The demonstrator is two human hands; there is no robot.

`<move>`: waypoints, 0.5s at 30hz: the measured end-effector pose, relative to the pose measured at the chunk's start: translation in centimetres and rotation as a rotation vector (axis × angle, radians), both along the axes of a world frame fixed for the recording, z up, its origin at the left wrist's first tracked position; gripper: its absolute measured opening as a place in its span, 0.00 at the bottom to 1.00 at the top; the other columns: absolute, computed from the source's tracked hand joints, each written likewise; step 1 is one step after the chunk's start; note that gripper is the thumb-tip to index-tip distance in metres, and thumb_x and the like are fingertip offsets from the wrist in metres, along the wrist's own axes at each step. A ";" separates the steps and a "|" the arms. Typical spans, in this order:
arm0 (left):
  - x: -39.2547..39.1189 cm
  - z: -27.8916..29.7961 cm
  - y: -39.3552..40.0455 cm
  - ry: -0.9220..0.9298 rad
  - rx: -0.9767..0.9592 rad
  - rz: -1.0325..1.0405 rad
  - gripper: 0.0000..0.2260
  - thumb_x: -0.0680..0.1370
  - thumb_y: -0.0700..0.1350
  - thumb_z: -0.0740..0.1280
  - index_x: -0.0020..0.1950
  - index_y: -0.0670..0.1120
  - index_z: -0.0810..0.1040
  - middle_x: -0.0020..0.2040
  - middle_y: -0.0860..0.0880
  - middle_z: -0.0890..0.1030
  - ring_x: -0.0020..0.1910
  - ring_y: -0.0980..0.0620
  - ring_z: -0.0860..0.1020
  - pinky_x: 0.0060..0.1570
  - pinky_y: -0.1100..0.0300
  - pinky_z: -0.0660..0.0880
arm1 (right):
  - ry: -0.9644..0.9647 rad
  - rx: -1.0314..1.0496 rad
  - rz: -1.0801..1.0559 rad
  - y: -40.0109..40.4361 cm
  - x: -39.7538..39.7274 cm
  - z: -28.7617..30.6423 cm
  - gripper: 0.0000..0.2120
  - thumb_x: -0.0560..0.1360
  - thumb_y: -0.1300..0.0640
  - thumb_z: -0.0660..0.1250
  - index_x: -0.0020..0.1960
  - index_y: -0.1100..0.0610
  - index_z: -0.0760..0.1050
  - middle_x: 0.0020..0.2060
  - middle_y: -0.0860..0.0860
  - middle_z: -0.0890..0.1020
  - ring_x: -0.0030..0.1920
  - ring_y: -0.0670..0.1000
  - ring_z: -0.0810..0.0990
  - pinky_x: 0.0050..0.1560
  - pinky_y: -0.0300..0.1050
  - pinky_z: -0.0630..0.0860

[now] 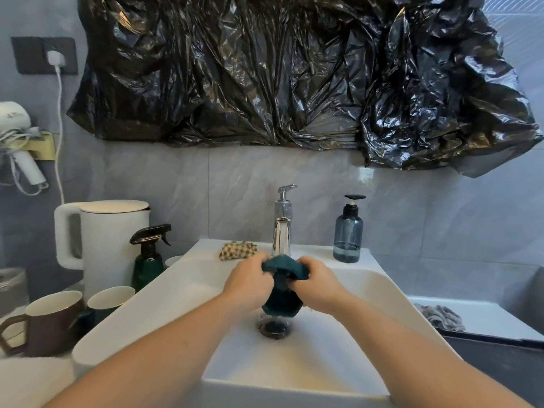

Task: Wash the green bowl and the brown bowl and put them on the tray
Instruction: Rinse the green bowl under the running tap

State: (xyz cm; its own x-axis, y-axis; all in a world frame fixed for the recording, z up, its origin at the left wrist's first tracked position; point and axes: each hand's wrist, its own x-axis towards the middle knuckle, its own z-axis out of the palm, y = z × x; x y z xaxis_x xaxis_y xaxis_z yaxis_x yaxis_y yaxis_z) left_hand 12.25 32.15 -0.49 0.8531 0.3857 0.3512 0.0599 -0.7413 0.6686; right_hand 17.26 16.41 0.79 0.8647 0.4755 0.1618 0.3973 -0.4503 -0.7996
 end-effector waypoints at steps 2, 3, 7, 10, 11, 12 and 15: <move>-0.3 0.1 -0.3 0.021 0.098 0.018 0.12 0.80 0.42 0.64 0.53 0.60 0.77 0.49 0.55 0.83 0.50 0.47 0.81 0.53 0.48 0.83 | -0.053 -0.028 0.002 0.1 0.0 -0.1 0.12 0.77 0.65 0.68 0.55 0.50 0.74 0.48 0.49 0.81 0.46 0.45 0.78 0.37 0.34 0.72; -0.3 0.1 -0.4 0.025 0.109 0.011 0.12 0.79 0.42 0.64 0.53 0.60 0.78 0.49 0.55 0.83 0.50 0.47 0.81 0.52 0.48 0.83 | -0.072 -0.033 -0.006 0.1 -0.1 -0.1 0.12 0.77 0.65 0.68 0.54 0.50 0.74 0.47 0.48 0.81 0.46 0.44 0.78 0.37 0.34 0.71; -0.1 0.3 -0.5 -0.022 0.029 -0.057 0.11 0.79 0.41 0.67 0.55 0.57 0.80 0.48 0.55 0.83 0.49 0.51 0.81 0.52 0.47 0.83 | -0.110 -0.002 -0.085 -0.3 0.0 0.3 0.12 0.76 0.68 0.65 0.53 0.52 0.74 0.46 0.49 0.80 0.45 0.47 0.78 0.37 0.35 0.72; 0.1 0.0 -0.3 -0.002 -0.049 -0.109 0.10 0.82 0.41 0.67 0.60 0.54 0.77 0.53 0.51 0.83 0.52 0.49 0.82 0.54 0.47 0.84 | -0.074 0.068 -0.111 -0.7 0.1 0.5 0.14 0.77 0.68 0.64 0.59 0.54 0.73 0.51 0.52 0.80 0.51 0.51 0.78 0.38 0.35 0.74; 0.1 -0.1 -0.4 0.002 -0.078 -0.114 0.09 0.84 0.42 0.65 0.63 0.53 0.77 0.55 0.50 0.83 0.54 0.48 0.82 0.57 0.46 0.83 | -0.052 0.099 -0.105 -0.7 0.1 0.5 0.16 0.78 0.68 0.64 0.62 0.54 0.72 0.53 0.52 0.80 0.54 0.52 0.78 0.41 0.36 0.75; 0.1 0.0 -0.5 -0.006 -0.110 -0.108 0.10 0.85 0.43 0.63 0.65 0.52 0.76 0.57 0.49 0.82 0.56 0.47 0.82 0.59 0.46 0.83 | -0.036 0.120 -0.094 -0.6 0.0 0.5 0.17 0.79 0.67 0.64 0.64 0.53 0.71 0.55 0.52 0.79 0.56 0.53 0.79 0.45 0.38 0.77; 0.5 0.1 -0.5 -0.064 -0.164 -0.044 0.07 0.87 0.46 0.62 0.63 0.54 0.76 0.56 0.49 0.82 0.53 0.47 0.82 0.55 0.45 0.84 | -0.004 0.141 -0.056 -0.1 0.0 0.3 0.18 0.79 0.65 0.64 0.66 0.52 0.71 0.56 0.52 0.81 0.57 0.54 0.80 0.57 0.50 0.83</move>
State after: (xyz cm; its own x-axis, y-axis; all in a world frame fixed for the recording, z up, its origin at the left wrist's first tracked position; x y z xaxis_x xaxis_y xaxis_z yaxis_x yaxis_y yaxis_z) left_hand 12.76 31.65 -0.38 0.8484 0.4054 0.3405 -0.0162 -0.6230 0.7820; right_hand 17.29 16.28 1.05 0.8885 0.3985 0.2275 0.3782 -0.3552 -0.8548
